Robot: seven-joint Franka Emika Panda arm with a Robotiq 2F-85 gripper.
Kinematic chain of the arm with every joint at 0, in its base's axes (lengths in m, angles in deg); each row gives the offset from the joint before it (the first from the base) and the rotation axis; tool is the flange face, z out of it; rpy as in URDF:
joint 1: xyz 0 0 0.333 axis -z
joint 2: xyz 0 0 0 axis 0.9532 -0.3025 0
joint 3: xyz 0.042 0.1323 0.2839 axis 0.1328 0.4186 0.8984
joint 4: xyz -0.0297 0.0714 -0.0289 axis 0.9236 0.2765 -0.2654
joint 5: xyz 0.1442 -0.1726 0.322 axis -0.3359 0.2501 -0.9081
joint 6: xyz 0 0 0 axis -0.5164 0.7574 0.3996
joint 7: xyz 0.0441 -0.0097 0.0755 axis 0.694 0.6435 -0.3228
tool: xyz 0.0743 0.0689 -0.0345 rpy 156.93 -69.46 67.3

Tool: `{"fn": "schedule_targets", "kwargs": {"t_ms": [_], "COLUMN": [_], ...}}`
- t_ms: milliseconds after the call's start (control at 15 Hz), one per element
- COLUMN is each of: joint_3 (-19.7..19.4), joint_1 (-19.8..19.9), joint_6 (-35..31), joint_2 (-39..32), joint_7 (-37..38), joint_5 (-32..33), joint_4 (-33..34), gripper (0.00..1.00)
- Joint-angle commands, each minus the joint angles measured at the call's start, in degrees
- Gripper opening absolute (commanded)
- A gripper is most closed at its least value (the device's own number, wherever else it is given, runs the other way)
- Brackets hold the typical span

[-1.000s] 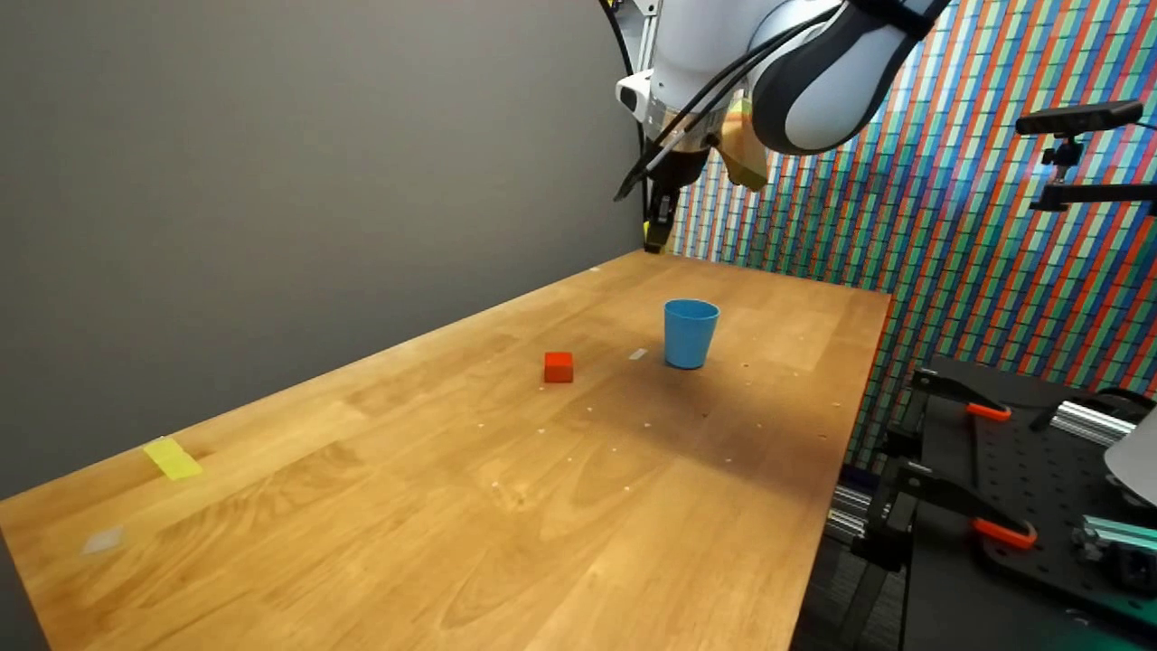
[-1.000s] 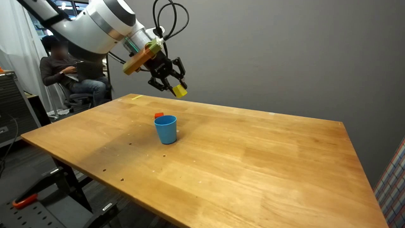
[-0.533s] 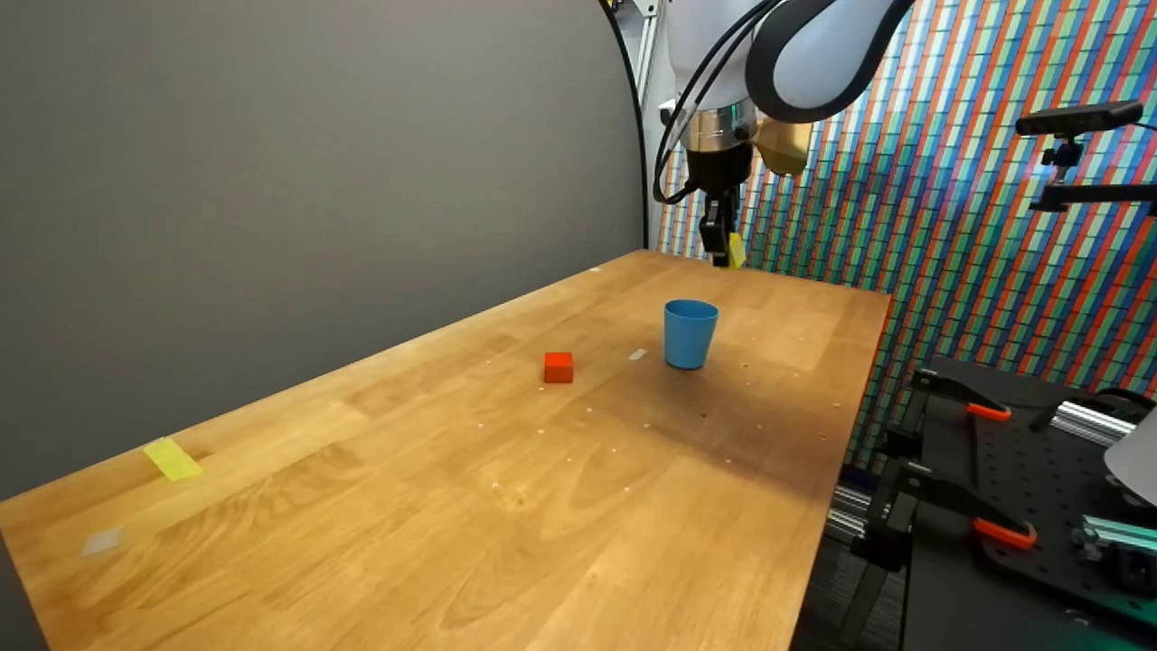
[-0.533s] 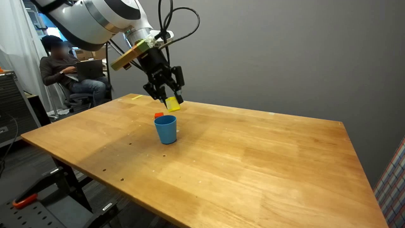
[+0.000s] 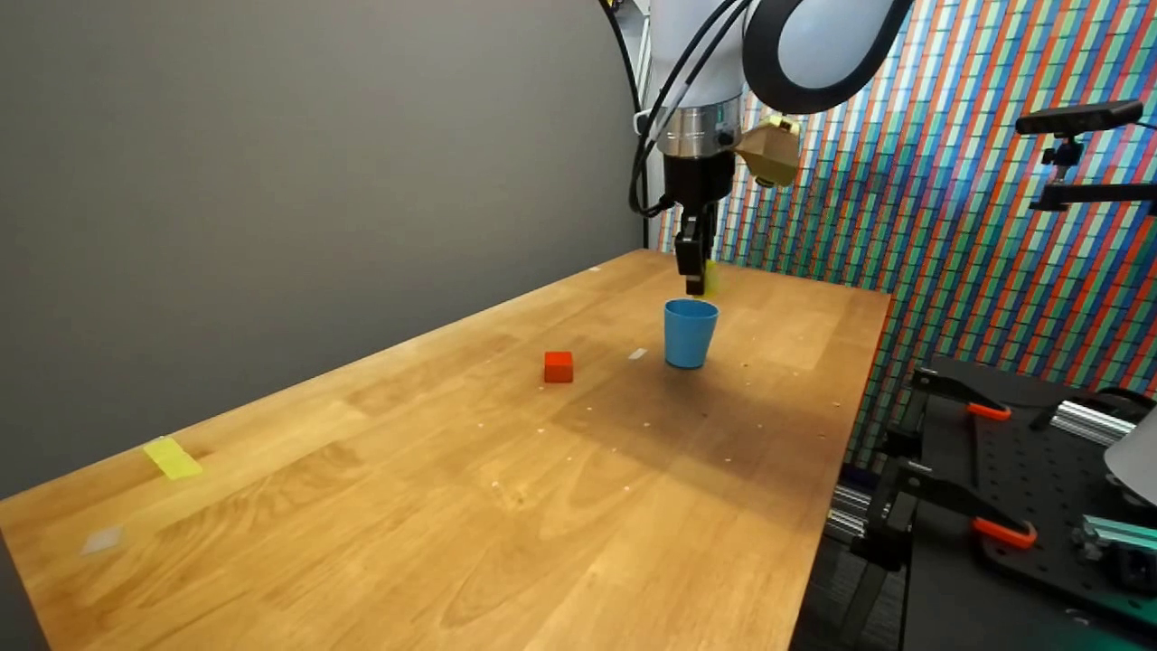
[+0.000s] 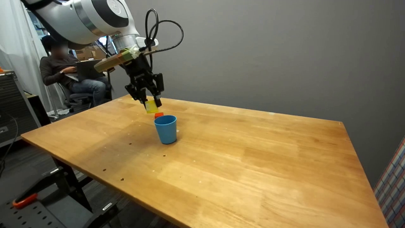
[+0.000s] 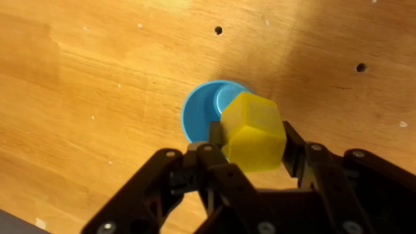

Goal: Place the yellow block inside the blue cup

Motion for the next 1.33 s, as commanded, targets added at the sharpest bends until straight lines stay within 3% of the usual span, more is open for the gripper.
{"fn": "schedule_targets", "kwargs": {"t_ms": [0,200,333,733,800,933,1133,1267], "joint_3": [13.5,22.74,26.52,32.08,32.76,33.57,35.2,36.82], "joint_1": [14.76,25.68,30.92,38.85,39.6,40.45,41.67,42.71], "joint_6": [-6.81,-9.82,-10.79,-10.44,-10.56,-10.47,-8.04,-5.61], "joint_2": [0.4,-0.46,-0.82,-2.07,-2.37,-2.85,-0.87,2.34], "joint_7": [0.97,1.47,1.67,0.73,0.18,0.11,-2.94,-7.03], "joint_5": [2.66,5.57,7.24,7.34,6.62,6.57,4.35,1.33], "joint_4": [-0.49,-0.09,0.11,0.22,0.15,0.24,-0.34,-1.25], "gripper": [0.21,0.21,0.21,0.22,0.71,0.73,0.95,1.0]}}
